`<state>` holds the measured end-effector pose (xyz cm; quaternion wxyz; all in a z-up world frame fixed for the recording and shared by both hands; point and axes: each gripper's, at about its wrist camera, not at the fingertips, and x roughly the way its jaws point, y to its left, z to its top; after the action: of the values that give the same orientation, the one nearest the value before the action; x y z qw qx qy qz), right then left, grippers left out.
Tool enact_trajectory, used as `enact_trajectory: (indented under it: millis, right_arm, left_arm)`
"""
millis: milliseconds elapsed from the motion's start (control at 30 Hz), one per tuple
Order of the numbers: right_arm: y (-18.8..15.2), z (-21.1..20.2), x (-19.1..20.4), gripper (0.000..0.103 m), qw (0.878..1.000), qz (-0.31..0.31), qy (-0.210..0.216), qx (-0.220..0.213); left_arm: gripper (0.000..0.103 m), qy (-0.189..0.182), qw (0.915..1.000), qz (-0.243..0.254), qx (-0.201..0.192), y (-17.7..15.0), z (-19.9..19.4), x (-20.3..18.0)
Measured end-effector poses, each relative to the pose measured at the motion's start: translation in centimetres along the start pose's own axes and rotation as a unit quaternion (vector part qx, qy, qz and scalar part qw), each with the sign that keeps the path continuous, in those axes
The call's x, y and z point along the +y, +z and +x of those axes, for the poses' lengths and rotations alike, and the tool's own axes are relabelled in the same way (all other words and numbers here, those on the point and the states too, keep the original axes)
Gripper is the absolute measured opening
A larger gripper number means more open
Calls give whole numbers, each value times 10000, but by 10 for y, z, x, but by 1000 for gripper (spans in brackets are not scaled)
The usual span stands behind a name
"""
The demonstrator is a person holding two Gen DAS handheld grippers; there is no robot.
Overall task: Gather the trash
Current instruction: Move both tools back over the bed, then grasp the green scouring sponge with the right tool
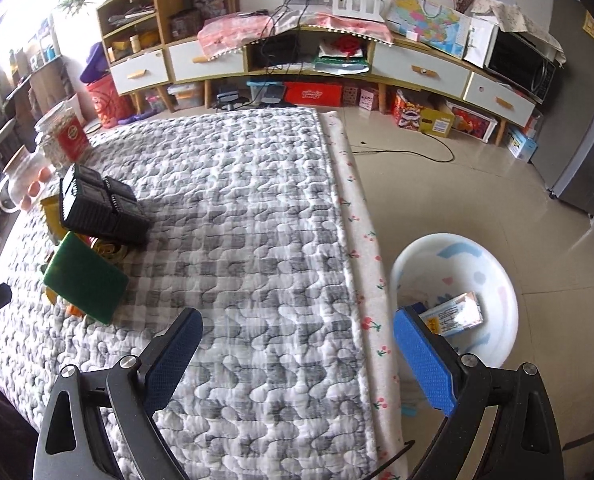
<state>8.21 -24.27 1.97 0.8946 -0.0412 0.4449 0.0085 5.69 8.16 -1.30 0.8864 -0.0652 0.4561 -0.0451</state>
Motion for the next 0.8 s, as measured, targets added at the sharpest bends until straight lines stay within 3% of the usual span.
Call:
enact_trajectory:
  millis: [233, 467, 800]
  right_arm:
    - [3, 16, 71, 97, 9953, -873, 386, 133]
    - [1, 42, 128, 97, 9852, -1439, 798, 485]
    - [17, 72, 167, 97, 9791, -1555, 1189, 550]
  left_arm:
    - [102, 274, 9994, -214, -41, -9, -4, 35]
    - [102, 391, 9970, -590, 327, -15, 8, 68]
    - [102, 356, 9953, -778, 458, -18, 10, 81]
